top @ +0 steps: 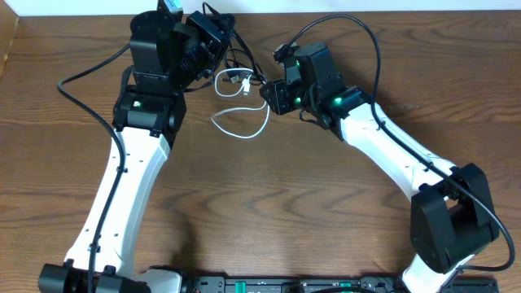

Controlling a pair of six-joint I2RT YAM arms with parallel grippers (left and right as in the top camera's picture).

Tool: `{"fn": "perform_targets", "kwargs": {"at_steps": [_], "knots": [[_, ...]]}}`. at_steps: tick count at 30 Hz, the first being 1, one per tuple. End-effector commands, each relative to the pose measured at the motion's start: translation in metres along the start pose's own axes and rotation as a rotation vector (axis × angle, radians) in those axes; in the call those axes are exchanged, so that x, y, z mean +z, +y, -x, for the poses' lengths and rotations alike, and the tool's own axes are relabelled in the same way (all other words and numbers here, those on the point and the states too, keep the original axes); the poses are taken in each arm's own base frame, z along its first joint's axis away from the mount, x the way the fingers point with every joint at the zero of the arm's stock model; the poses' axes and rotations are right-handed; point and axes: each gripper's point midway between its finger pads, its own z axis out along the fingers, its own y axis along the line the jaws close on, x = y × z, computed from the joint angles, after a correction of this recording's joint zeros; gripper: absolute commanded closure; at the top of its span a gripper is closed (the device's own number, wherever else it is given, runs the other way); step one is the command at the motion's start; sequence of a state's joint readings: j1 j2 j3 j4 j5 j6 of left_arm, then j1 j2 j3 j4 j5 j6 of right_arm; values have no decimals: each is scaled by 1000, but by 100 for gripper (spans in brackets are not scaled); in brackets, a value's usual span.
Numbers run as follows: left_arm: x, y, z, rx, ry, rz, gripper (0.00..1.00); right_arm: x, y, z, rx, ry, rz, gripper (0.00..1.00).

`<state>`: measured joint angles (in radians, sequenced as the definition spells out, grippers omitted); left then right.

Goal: Untangle cables

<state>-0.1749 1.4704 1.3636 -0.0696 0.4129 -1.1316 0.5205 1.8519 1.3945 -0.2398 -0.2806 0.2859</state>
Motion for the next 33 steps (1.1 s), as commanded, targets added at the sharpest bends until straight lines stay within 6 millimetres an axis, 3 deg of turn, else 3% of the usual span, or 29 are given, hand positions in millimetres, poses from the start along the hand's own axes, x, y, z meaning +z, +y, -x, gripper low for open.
{"fn": "perform_targets", "kwargs": {"at_steps": [1,6,9,13,15,21,28,29,31,32,33], "knots": [[-7,-13,2,-21,-14,-33,92,12,-7,-9,20,16,-21,57],[-7,-11,2,-22,-12,-26,93,22,-17,-18,34,34,-53,70],[-7,-9,1,-21,-8,-17,93,22,-29,-18,39,30,-106,99],[-7,-4,-1,-22,-1,4,93,13,-51,-12,62,18,-156,99],[-7,-2,-1,-24,-2,13,92,5,-71,-12,95,26,-193,99],[-9,0,5,17,-15,17,92,-32,-161,-24,277,74,-347,99],[-10,3,10,26,-26,24,92,-69,-225,-29,401,62,-417,99],[-10,3,10,67,-25,25,93,-82,-245,-33,443,57,-448,99],[-11,7,10,115,-24,38,93,-97,-265,-40,507,55,-482,99],[-11,19,13,141,-42,94,93,-114,-285,-50,570,61,-517,99],[-12,25,14,136,-50,121,93,-120,-291,-54,590,68,-529,99]]}}
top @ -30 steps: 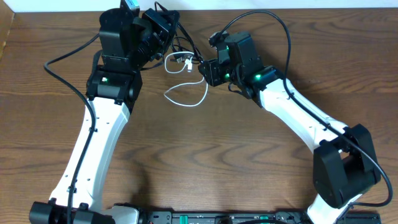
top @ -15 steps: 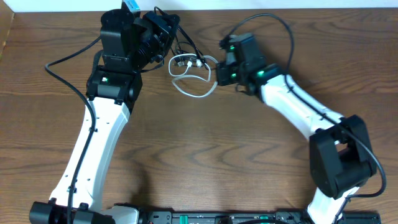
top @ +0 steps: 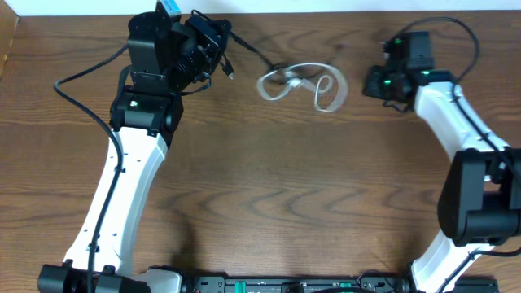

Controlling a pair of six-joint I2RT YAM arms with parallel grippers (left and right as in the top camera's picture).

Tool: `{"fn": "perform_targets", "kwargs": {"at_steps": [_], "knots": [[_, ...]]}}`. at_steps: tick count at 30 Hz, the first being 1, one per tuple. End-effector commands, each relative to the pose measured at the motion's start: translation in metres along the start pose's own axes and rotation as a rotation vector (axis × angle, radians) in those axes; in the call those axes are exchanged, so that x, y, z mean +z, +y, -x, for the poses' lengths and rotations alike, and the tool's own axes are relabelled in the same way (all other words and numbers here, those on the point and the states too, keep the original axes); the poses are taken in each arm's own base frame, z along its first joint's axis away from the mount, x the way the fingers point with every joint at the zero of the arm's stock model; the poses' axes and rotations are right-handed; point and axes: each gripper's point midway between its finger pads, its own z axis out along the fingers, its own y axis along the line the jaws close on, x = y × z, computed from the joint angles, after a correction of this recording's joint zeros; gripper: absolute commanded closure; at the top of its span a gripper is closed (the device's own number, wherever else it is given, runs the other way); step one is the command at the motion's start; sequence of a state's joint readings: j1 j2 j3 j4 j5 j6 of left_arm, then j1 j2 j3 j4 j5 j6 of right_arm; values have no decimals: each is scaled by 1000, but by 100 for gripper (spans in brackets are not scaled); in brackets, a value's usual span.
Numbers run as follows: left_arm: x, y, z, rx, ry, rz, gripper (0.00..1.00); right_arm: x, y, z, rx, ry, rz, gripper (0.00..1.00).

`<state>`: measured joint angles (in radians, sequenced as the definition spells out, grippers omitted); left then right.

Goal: Untangle cables

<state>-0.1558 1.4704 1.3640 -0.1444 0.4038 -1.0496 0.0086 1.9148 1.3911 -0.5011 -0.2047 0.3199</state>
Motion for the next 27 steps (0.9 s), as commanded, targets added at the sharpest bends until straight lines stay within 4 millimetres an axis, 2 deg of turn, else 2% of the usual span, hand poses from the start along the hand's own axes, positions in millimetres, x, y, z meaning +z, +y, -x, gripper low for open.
{"fn": "perform_targets", "kwargs": {"at_steps": [1,3,4,6,8,9,11,12,13,14,18,19,23,27], "knots": [[-10,15,11,75,-65,90,93,-14,-54,7,127,-2,-78,99],[-11,30,11,90,-73,158,93,-19,-73,4,169,16,-103,99],[-12,37,8,156,-53,188,93,-22,-84,0,196,34,-119,99],[-12,43,3,211,-19,209,93,-22,-83,-3,180,51,-99,99],[-13,48,-5,229,18,221,93,-21,-61,-5,85,70,8,99],[-13,46,-10,256,52,203,93,-20,-36,-8,8,83,127,99],[-12,41,-16,275,83,172,93,-22,-6,-11,-57,92,258,96],[-11,36,-19,289,104,144,93,-24,14,-13,-89,95,337,87],[-11,34,-20,297,111,133,93,-25,22,-14,-104,96,363,85],[-11,30,-23,315,127,107,93,-26,44,-17,-157,96,433,76],[-12,20,-35,330,190,42,92,-24,98,-32,-326,86,525,46],[-12,18,-38,342,208,23,92,-23,112,-37,-367,82,542,43],[-15,10,-51,380,276,-40,93,-15,147,-51,-458,68,563,36],[-16,8,-55,377,294,-56,93,6,181,-79,-515,104,610,28]]}}
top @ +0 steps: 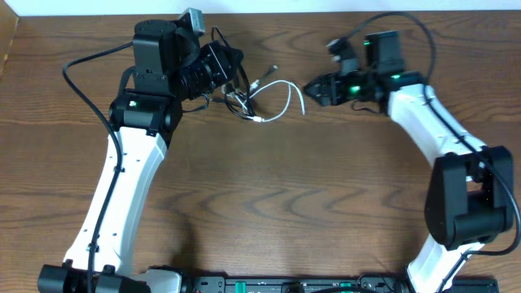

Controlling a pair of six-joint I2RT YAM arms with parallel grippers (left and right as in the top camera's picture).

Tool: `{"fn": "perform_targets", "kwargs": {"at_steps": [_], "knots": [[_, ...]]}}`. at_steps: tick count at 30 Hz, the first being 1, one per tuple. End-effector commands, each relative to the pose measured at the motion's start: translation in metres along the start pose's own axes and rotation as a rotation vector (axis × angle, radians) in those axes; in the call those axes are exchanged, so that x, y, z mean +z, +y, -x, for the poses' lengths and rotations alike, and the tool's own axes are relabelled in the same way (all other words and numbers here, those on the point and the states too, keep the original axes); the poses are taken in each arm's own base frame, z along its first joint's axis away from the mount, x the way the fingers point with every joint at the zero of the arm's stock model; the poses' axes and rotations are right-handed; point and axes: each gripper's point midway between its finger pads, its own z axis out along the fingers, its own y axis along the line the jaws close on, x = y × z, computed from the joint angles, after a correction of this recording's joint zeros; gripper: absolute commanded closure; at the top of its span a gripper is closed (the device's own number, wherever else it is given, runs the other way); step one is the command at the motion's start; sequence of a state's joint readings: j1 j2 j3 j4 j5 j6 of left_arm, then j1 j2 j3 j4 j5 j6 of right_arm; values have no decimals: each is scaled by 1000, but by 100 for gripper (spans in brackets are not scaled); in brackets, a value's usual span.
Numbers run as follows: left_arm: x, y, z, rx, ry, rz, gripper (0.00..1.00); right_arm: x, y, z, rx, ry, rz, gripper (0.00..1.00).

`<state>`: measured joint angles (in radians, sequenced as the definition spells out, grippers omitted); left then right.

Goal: Untangle cables

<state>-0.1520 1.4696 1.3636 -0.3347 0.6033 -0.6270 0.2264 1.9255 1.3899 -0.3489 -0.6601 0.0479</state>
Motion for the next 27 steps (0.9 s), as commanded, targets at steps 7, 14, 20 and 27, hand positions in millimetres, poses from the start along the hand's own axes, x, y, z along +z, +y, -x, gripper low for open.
{"fn": "perform_targets", "kwargs": {"at_steps": [7,14,20,27], "knots": [[-7,-15,-4,46,26,-64,93,81,-9,-52,41,120,-1,33],[-7,-12,-3,59,17,-47,92,69,-14,-40,64,90,-11,99],[-15,28,17,16,-77,127,93,-19,-91,-19,300,-4,-447,99],[-39,66,44,-3,-155,226,93,-147,-177,-55,516,-1,-945,99]]}}
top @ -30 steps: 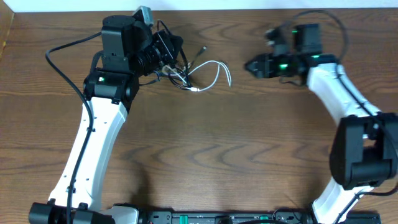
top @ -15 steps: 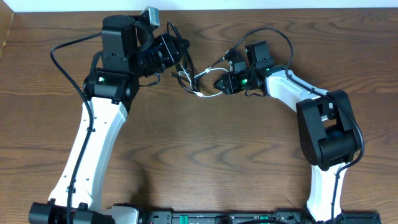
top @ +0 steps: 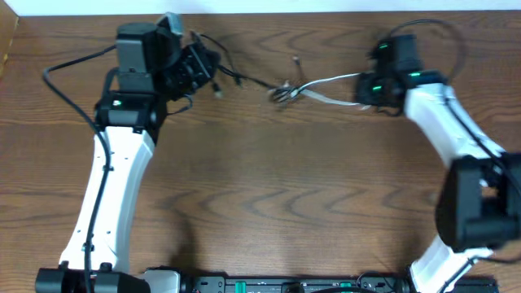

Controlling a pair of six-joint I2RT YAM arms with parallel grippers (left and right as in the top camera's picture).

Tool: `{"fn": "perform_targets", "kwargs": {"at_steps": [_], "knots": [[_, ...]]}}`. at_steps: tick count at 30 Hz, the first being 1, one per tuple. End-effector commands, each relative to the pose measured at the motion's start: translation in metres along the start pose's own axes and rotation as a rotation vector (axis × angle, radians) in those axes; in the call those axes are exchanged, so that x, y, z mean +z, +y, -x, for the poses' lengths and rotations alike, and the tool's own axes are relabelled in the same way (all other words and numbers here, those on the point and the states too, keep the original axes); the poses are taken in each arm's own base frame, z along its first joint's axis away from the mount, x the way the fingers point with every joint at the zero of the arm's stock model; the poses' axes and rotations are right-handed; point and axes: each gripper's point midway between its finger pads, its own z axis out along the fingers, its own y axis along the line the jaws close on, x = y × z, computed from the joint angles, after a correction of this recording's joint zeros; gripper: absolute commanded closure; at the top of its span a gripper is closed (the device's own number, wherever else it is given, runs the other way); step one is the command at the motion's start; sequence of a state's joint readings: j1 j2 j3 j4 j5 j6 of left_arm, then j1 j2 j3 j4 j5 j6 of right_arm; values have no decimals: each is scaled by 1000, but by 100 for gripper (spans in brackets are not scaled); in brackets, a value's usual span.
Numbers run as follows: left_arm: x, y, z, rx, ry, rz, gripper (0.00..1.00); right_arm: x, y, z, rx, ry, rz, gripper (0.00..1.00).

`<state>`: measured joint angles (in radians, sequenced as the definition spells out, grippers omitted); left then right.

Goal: Untangle cables

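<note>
In the overhead view a thin black cable [top: 244, 79] runs from my left gripper [top: 208, 72] rightward to a small knot [top: 282, 92] at the top centre of the table. A white cable [top: 330, 80] stretches from that knot to my right gripper [top: 359, 88]. Both cables look pulled nearly straight. Each gripper appears shut on its cable, the left on the black one and the right on the white one. A loose plug end [top: 297, 60] sticks up just above the knot. The fingertips themselves are small and partly hidden by the wrists.
The brown wooden table [top: 260, 203] ends at a white wall along the top. The arms' own black supply cables arch beside the left arm [top: 69, 65] and above the right wrist [top: 431, 28]. A black rail [top: 269, 285] runs along the front edge.
Both grippers have moved apart, the left one leftward and the right one rightward. The cables, which lay slack and looped between them, are now drawn out into a line with a knot in the middle.
At first both grippers were close together at the top centre over a tangle, a white loop lying below. Then the right gripper was far right and white loops lay between. Then the grippers were nearer with slack cables. Now they are apart and the cables are taut.
</note>
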<state>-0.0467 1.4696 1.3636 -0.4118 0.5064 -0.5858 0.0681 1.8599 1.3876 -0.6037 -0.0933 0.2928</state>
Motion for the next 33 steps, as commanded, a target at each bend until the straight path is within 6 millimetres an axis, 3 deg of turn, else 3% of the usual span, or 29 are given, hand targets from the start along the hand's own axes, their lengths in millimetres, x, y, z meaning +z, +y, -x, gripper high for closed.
{"fn": "perform_targets", "kwargs": {"at_steps": [1,2,10,17,23,33], "knots": [[-16,19,24,36,-82,62,93,-13,-80,6,120,-31,-285,99],[-17,23,26,29,-86,69,93,-14,-94,2,147,-10,-298,99],[-30,61,34,-30,-105,179,92,-24,-147,-3,260,30,-288,99],[-30,83,19,7,-48,278,92,-26,-156,-8,273,50,-291,99],[-18,101,-3,36,61,333,92,-19,-120,-10,194,88,-119,99],[48,68,-88,218,371,203,64,-11,-9,-30,8,169,180,99]]}}
